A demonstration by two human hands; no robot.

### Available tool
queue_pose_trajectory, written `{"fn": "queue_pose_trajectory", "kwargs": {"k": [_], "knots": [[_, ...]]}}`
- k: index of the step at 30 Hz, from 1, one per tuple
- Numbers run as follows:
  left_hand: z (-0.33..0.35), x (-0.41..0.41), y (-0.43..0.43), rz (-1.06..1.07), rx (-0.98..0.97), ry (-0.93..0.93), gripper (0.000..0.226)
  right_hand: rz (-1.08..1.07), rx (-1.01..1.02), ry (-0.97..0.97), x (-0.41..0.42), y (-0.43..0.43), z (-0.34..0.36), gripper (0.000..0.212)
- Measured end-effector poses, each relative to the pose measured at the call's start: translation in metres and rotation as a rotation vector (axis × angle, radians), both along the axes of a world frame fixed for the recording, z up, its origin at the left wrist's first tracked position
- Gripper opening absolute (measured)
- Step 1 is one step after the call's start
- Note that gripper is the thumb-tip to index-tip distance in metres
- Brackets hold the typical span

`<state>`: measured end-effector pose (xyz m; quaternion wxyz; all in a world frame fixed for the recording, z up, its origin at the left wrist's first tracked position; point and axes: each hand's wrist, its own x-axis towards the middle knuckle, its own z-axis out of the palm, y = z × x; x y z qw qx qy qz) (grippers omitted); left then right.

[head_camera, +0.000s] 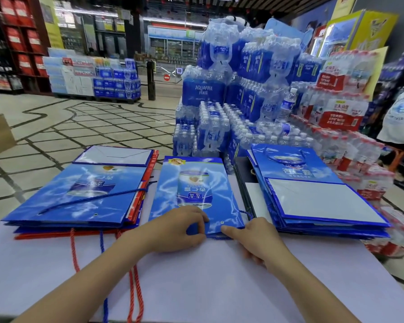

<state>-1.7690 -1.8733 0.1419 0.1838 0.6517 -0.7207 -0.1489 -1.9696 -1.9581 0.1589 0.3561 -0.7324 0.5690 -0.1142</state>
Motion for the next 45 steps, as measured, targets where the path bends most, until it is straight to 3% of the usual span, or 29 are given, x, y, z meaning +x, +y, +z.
{"fn": "queue_pose_trajectory", "kwargs": {"k": [3, 6, 9, 13, 18, 25, 27, 29, 33, 38, 42, 45], "knots": [[0.007, 0.007, -0.001, 0.095, 0.007, 0.252, 0.007, 0.061, -0.158, 0.24, -0.003, -0.001, -0.001, 0.064], [0.011, 0.011, -0.004, 0.176, 0.01, 0.4, 0.007, 0.098, -0.369, 0.352, -0.003, 0.005, 0.002, 0.058], [0.008, 0.011, -0.008, 0.202, -0.03, 0.485, 0.008, 0.232, -0.512, 0.18, 0.007, 0.008, 0.005, 0.042], [0.004, 0.012, -0.013, 0.253, -0.117, 0.636, 0.01, 0.466, -0.479, 0.082, 0.02, -0.009, -0.002, 0.025], [0.001, 0.014, -0.017, 0.299, -0.157, 0.682, 0.01, 0.404, -0.19, -0.297, 0.019, -0.018, 0.003, 0.013], [-0.004, 0.023, -0.019, 0.391, -0.273, 0.881, 0.005, 0.325, -0.19, -0.436, 0.044, -0.038, -0.001, 0.013], [-0.011, 0.024, -0.021, 0.426, -0.345, 0.716, 0.009, 0.318, -0.231, -0.397, 0.053, -0.046, -0.002, 0.014], [-0.019, 0.025, -0.022, 0.4, -0.394, 0.412, 0.018, 0.382, -0.358, -0.234, 0.06, -0.052, -0.006, 0.013], [-0.032, 0.027, -0.028, 0.29, -0.33, -0.014, 0.041, 0.533, -0.493, 0.002, 0.068, -0.053, -0.014, 0.018], [-0.021, 0.02, -0.04, 0.109, -0.152, -0.427, 0.046, 0.503, -0.357, -0.121, 0.062, -0.06, -0.016, 0.01], [0.006, 0.018, -0.055, 0.182, -0.044, -0.493, 0.025, 0.476, -0.33, -0.154, 0.061, -0.062, -0.022, 0.008], [0.006, 0.021, -0.055, 0.247, -0.123, -0.396, 0.017, 0.45, -0.335, -0.146, 0.058, -0.063, -0.023, 0.01]]}}
